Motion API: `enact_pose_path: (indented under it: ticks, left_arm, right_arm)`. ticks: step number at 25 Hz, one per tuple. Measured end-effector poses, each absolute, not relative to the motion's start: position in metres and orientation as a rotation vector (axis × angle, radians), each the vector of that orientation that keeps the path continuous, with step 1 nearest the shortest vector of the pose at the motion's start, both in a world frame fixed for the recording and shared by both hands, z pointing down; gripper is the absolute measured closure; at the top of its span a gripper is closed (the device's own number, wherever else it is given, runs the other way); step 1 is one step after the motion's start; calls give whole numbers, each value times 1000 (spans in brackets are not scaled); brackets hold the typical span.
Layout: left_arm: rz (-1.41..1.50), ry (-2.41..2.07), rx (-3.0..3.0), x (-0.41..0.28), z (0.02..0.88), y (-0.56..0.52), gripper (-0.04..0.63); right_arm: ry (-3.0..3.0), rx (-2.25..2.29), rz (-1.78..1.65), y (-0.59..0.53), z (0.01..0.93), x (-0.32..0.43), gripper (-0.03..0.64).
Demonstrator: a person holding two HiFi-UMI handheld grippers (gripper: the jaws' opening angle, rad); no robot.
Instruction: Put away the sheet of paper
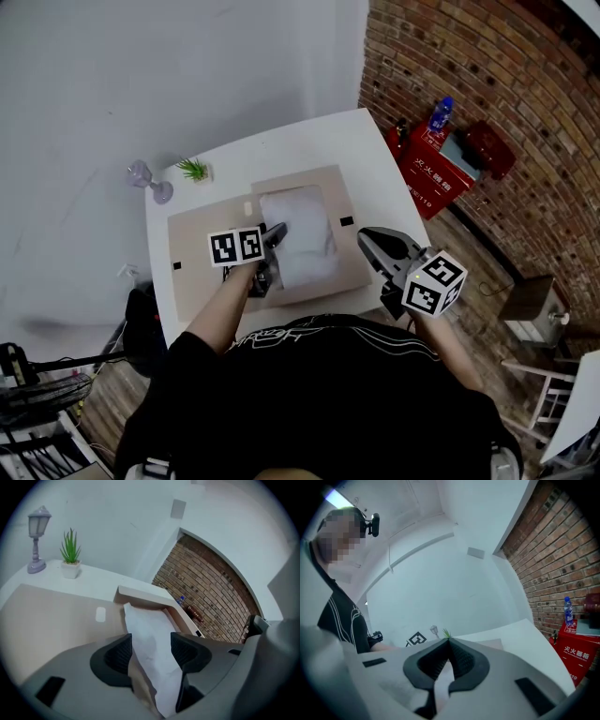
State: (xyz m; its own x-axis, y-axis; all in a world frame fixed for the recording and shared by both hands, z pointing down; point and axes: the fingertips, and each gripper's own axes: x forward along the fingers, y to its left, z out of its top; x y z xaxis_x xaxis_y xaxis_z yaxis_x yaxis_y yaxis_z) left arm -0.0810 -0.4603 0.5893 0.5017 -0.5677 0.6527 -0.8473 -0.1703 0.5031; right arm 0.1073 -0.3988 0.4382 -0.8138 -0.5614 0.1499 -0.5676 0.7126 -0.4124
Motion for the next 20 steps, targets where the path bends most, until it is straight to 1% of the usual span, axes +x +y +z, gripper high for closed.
enact_pose_path:
  ticks: [2,4,7,9,11,13,16,20]
  left_arm:
    - [356,-1215,1912,-92,572,-456,331]
    - [308,-1232,1977,-98,552,-450,378]
    - [221,-1179,2100,-96,516,-434,417]
    - [170,-1137,2193,-90,490,-422,466]
    - [138,-1104,2280,-83,465,-410,532]
    - [108,-1067,2340,-75,445,-400,547]
    - [51,-1026,2393,-69,424,-389,552]
    - [124,-1062,2477,-65,416,-382,555]
  right_arm:
    - [-2901,919,700,-400,437,99,614]
    - [-2913,871,687,-401,434,88,614]
    - [-2913,814,677,-401,434,73,614]
    - [-2926,771,672,-401,430,63,614]
    - [-2940,722,659,-397,426,54,615]
    - [-2953,685,638,-393,420,47,615]
    - [-2957,676,627,-393,416,42,615]
    - [-2976,640,600,-389,412,36,615]
